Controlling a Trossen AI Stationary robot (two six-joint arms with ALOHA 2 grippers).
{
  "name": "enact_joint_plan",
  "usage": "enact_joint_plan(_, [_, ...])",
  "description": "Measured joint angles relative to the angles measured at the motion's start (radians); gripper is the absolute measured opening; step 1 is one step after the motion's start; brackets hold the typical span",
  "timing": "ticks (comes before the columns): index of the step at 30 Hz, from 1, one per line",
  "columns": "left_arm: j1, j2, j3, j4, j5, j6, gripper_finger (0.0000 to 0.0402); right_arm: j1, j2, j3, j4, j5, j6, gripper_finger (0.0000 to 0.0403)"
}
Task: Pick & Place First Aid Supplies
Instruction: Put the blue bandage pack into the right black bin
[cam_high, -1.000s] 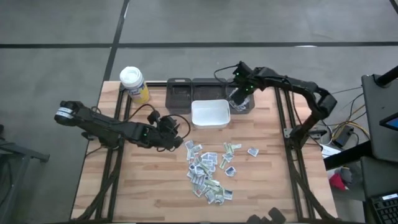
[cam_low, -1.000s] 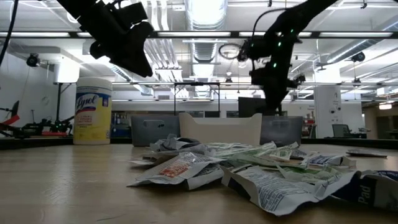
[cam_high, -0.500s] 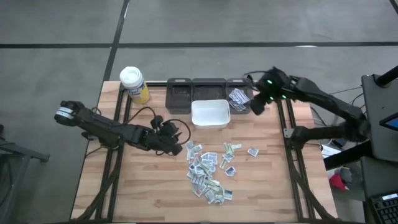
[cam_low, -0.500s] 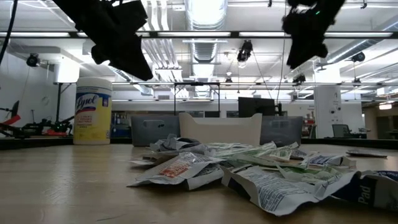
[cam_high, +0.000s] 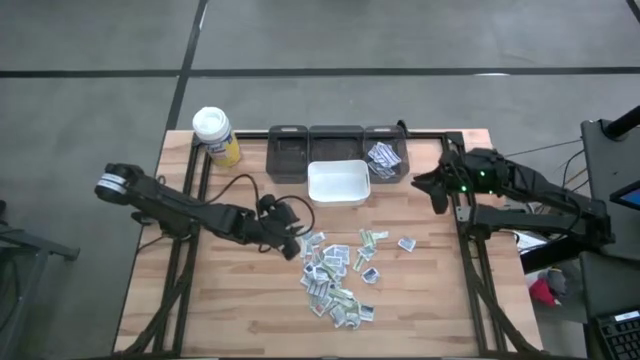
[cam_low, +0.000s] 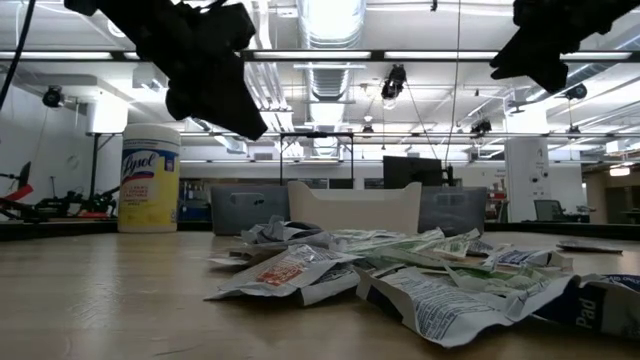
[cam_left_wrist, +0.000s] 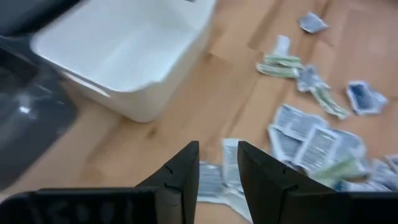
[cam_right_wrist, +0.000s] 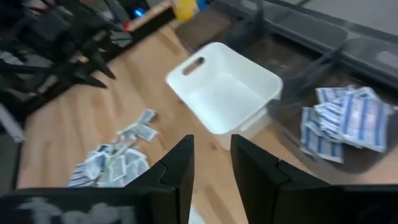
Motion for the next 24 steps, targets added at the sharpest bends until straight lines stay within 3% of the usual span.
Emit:
enact_joint_plan(10, [-0.05,0.052,0.0,0.145,0.279,-0.029,0.0112,0.041,-0.088,-0.131,0.125,0.0,0.024,0.0091])
enact_joint_plan(15, [-0.118,0.081,0.073,0.131,0.404,-0.003,0.0112,0.041,-0.088,-0.154,0.157,0.001,0.024,0.0096])
enact_joint_plan(24, [-0.19,0.267,0.333,-0.234,0.397,0.145,0.0112,0.041,-0.087,-0.158,0.161,0.001,0.013,0.0091])
